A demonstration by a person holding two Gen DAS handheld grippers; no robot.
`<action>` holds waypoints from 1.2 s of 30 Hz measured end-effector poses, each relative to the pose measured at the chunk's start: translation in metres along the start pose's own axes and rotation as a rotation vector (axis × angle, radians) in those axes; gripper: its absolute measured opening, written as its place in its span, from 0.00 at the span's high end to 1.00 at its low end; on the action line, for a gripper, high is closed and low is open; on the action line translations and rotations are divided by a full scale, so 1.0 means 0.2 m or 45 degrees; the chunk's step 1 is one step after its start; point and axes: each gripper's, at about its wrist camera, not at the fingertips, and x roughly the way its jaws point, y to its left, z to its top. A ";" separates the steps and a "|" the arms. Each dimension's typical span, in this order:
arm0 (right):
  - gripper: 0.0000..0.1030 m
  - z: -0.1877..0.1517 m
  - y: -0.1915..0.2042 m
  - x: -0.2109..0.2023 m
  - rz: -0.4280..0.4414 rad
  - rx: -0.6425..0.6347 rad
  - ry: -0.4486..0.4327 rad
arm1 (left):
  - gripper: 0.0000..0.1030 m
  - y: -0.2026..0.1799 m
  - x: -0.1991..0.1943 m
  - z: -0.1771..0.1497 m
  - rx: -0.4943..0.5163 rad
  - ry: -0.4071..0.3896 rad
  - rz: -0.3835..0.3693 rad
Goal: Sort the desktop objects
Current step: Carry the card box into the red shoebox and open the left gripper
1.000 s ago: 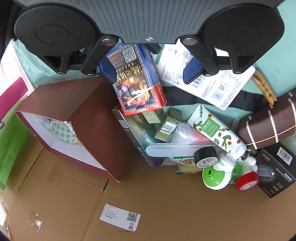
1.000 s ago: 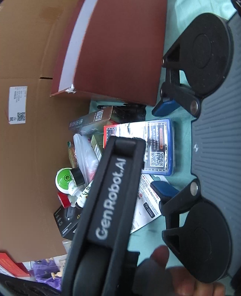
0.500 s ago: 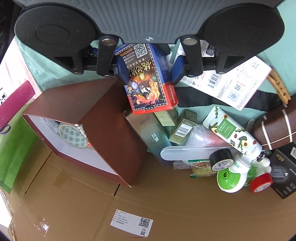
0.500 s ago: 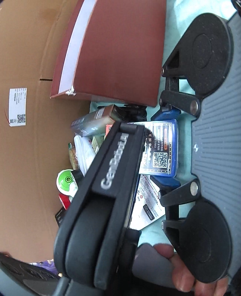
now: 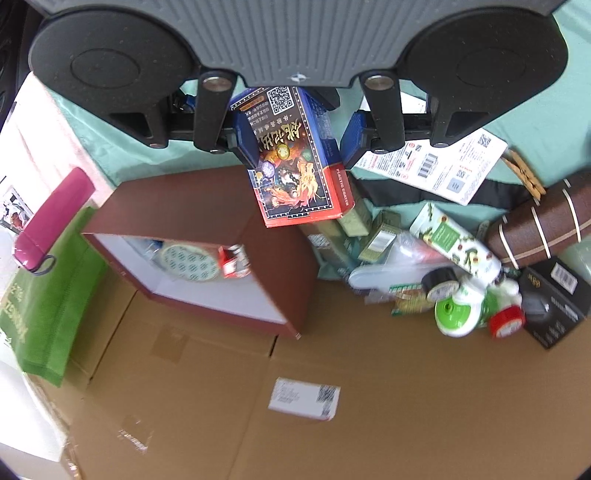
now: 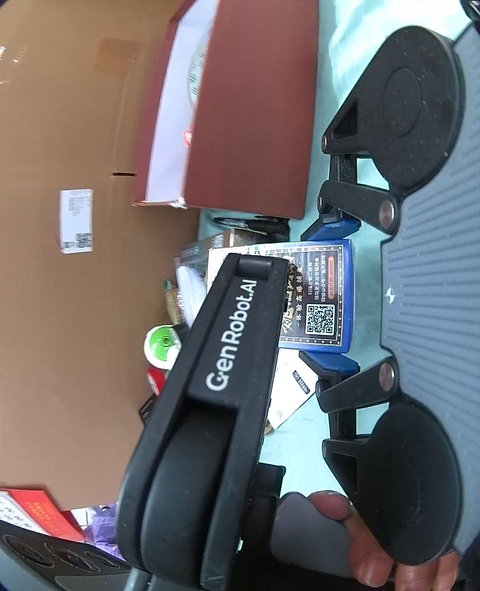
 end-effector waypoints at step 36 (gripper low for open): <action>0.43 0.35 -0.61 0.09 -0.246 0.092 -0.162 | 0.51 -0.57 0.44 0.53 0.254 -0.073 -0.193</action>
